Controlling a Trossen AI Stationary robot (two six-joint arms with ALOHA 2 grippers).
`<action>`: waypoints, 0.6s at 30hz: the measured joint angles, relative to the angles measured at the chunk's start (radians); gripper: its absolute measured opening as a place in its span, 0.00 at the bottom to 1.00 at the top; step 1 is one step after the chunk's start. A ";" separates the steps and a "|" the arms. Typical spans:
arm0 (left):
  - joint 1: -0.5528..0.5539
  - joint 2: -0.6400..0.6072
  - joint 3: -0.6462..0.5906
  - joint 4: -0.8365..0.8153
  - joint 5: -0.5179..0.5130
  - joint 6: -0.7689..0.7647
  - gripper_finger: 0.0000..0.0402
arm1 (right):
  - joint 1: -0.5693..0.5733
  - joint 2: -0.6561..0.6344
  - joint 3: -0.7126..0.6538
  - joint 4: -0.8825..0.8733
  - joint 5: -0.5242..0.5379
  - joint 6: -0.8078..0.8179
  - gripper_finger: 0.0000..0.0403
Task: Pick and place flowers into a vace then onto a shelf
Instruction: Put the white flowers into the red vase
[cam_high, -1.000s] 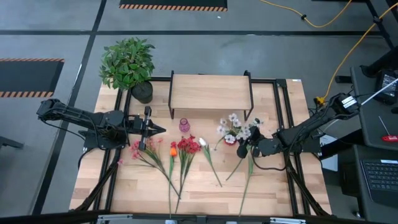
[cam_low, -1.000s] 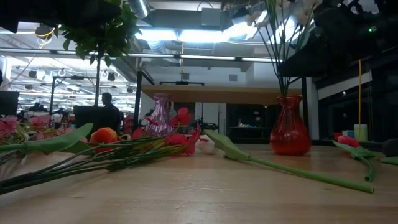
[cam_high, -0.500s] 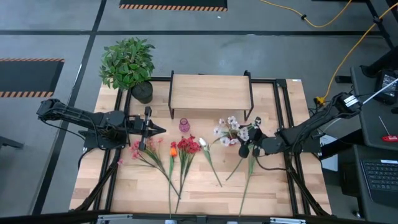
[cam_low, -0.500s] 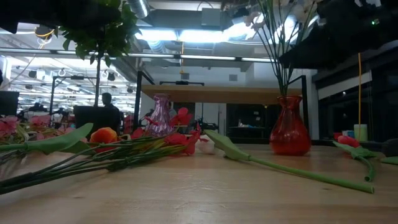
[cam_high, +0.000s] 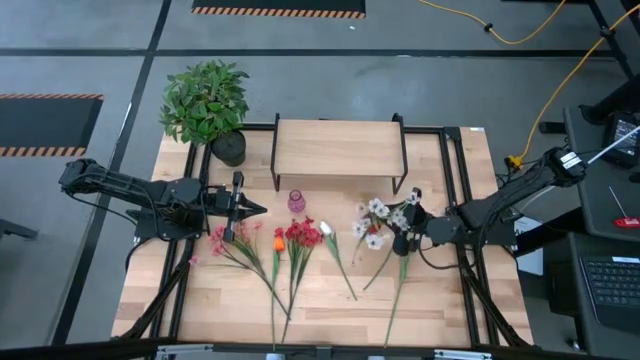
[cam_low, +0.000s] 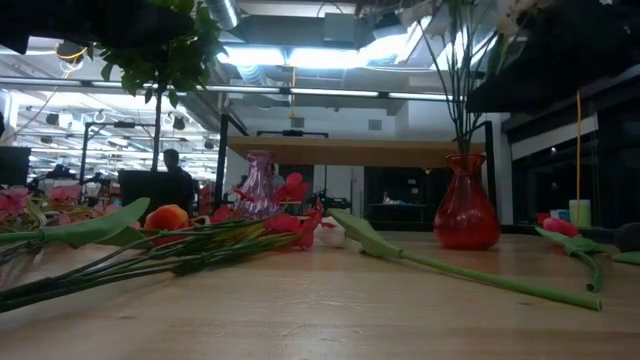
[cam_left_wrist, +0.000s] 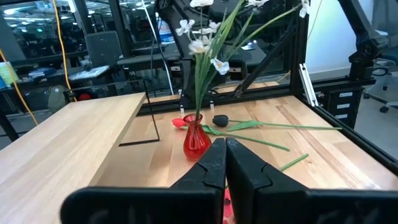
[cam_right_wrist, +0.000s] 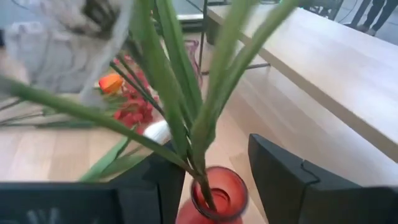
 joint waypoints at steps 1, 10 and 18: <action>0.000 0.000 0.000 0.000 0.000 0.000 0.02 | 0.000 -0.010 0.000 -0.027 0.000 0.003 0.43; 0.000 0.000 0.000 0.000 0.000 0.000 0.02 | 0.000 -0.077 0.000 -0.173 -0.017 0.018 0.43; 0.000 0.000 0.000 0.000 0.000 0.000 0.02 | 0.000 -0.133 0.000 -0.244 -0.116 0.000 0.43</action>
